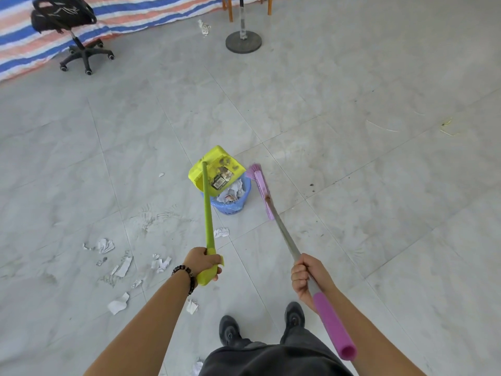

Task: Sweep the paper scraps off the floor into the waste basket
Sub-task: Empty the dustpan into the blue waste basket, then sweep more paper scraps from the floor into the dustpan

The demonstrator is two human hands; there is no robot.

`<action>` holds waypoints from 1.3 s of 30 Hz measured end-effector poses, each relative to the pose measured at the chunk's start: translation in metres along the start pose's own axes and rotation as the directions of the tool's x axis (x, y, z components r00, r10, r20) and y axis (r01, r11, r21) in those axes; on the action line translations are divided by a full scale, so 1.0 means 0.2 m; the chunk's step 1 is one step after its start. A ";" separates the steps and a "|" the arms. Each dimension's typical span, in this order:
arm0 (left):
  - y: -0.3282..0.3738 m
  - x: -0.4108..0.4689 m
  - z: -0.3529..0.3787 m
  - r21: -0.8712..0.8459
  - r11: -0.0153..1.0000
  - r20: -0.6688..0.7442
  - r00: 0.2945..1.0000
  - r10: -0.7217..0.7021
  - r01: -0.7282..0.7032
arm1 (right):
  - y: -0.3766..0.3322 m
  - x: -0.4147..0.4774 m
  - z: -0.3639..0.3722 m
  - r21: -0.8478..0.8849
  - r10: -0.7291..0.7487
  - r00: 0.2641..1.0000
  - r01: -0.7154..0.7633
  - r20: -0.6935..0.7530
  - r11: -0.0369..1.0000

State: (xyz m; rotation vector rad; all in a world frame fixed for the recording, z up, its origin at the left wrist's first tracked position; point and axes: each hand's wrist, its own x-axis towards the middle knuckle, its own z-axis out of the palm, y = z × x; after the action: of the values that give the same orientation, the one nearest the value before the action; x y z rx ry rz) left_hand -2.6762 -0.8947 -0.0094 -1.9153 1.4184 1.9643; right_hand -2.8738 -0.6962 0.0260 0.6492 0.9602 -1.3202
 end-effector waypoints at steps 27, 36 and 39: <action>-0.04 -0.24 0.07 -0.267 0.962 -0.003 0.998 0.058 -0.057 | 0.04 0.21 -0.02 -0.266 0.188 0.968 -0.228 -0.169 0.937; -0.12 -0.46 -0.02 -0.614 0.772 -0.117 0.986 0.120 -0.167 | 0.07 0.20 0.16 -0.444 0.164 0.975 -0.215 -0.152 0.870; -0.19 -0.50 -0.07 -0.608 0.792 0.036 0.999 -0.039 0.053 | 0.07 0.23 0.18 -0.474 0.188 0.965 -0.255 -0.184 0.843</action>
State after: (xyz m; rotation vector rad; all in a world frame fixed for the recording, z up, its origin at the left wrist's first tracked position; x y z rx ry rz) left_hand -2.6186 -0.8275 0.0539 -2.0942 0.7500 2.6378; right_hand -2.8528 -0.7481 0.0015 0.4323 1.2354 -0.7818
